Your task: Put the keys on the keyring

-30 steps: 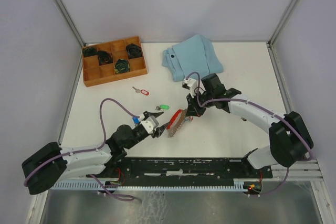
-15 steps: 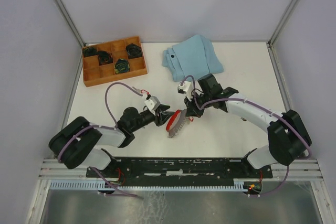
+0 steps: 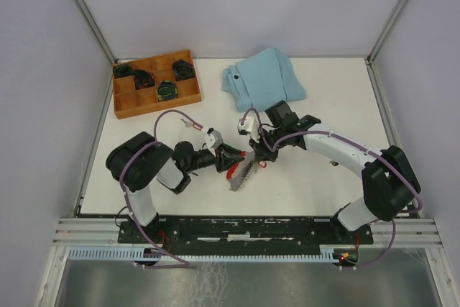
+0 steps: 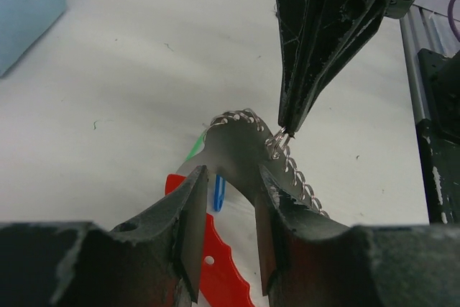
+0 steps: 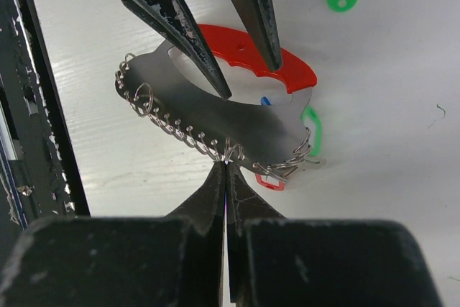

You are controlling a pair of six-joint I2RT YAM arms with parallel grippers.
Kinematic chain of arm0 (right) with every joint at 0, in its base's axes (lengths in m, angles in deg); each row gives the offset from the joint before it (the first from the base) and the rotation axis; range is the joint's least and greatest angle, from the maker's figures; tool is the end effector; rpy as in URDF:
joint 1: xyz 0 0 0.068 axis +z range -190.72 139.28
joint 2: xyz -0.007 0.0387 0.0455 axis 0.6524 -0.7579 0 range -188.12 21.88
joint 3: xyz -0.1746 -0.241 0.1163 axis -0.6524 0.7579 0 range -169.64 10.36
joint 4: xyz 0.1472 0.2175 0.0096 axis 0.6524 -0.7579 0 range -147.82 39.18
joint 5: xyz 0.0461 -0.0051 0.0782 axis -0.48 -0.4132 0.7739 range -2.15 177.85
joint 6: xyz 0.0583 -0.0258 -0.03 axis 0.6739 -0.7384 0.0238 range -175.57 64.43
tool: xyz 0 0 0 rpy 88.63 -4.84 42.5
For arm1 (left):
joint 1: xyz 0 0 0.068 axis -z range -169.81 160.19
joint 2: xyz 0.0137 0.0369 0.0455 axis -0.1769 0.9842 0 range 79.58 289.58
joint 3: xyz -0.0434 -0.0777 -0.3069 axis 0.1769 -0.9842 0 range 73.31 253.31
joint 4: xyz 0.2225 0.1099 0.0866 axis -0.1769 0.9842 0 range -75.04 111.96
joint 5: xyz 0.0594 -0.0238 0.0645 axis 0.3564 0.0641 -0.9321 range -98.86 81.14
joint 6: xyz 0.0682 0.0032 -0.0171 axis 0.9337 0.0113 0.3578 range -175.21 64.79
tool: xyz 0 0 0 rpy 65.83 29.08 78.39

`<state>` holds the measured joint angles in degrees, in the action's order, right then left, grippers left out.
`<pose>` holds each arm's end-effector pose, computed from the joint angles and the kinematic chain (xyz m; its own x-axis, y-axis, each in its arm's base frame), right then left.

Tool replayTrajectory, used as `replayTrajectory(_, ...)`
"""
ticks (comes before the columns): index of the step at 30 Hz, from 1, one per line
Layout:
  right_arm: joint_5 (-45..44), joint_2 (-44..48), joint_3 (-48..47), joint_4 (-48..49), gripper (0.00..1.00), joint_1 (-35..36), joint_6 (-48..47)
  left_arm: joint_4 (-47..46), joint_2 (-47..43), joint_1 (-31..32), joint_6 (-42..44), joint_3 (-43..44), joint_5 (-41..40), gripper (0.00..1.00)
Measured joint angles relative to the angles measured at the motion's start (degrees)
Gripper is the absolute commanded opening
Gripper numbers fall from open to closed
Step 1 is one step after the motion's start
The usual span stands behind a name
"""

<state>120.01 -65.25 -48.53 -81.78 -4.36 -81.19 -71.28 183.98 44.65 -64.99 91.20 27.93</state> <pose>0.2336 0.2101 0.2559 -0.3117 -0.6841 -0.6594 -0.9496 0.2487 0.1908 0.2217 -0.1941 0.1728 -0.1647 -0.0520 -0.9850 0.9325 0.3172 -0.1726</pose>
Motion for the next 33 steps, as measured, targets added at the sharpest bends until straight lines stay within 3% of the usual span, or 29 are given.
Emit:
replayTrajectory(15, -0.2, 0.0, -0.87, -0.26, 0.01, 0.66, -3.69, -0.85, 3.21, 1.55, 0.02, 2.73, 4.22, 0.35)
replayTrajectory(25, -1.88, 0.17, -0.07, 1.42, 0.01, 0.76, -2.1, -0.87, -0.57, 2.08, -0.04, -2.19, 2.32, 0.49)
replayTrajectory(33, -3.3, 2.32, 2.19, 4.74, 0.01, 1.44, 2.75, -0.63, -7.54, 8.57, -0.46, -7.39, -7.54, 0.58)
